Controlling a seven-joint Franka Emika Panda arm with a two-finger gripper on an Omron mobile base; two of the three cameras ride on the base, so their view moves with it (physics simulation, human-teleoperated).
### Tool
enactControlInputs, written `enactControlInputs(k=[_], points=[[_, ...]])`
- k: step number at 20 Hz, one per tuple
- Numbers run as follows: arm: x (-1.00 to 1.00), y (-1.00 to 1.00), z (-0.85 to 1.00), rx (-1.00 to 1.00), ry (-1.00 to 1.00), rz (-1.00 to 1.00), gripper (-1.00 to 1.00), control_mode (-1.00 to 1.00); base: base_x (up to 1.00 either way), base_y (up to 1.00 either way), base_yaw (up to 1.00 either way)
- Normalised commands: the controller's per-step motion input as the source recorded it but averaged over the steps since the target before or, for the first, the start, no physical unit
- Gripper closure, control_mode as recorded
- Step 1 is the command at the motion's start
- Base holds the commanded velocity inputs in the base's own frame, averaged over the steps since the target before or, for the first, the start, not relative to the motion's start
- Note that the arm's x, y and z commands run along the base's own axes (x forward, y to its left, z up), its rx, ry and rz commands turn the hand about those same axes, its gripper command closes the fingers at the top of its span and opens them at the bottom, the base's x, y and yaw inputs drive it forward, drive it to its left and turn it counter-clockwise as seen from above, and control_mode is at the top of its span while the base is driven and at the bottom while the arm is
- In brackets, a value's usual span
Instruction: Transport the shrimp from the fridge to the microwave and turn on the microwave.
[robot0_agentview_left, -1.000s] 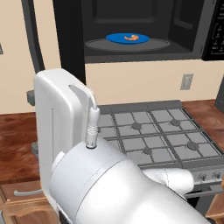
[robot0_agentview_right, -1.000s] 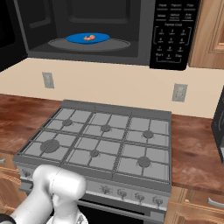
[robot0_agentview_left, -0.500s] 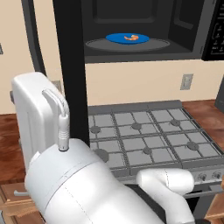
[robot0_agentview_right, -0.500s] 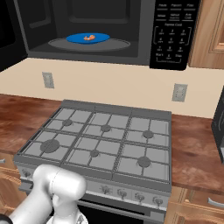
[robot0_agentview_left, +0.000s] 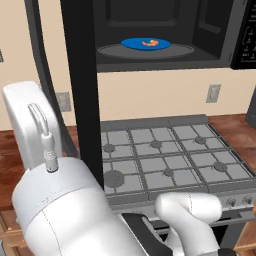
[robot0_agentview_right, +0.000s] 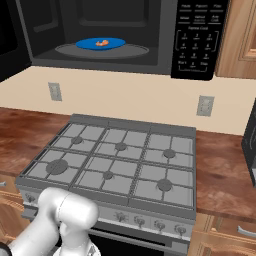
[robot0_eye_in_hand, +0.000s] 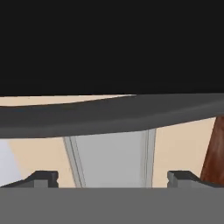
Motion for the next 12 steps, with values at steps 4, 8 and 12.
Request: enactControlInputs(k=[4,8,12], points=[[0.09,0.07,-0.05,0.00,0.00,-0.22,-1.00,-1.00,0.00,0.00,0.00],[0.03,0.01,-0.01,0.02,0.00,-0.22,-1.00,-1.00,0.00,0.00,0.00],[0.01,-0.01,0.00,0.03,0.00,-0.21,-1.00,-1.00,0.00,0.00,0.00]])
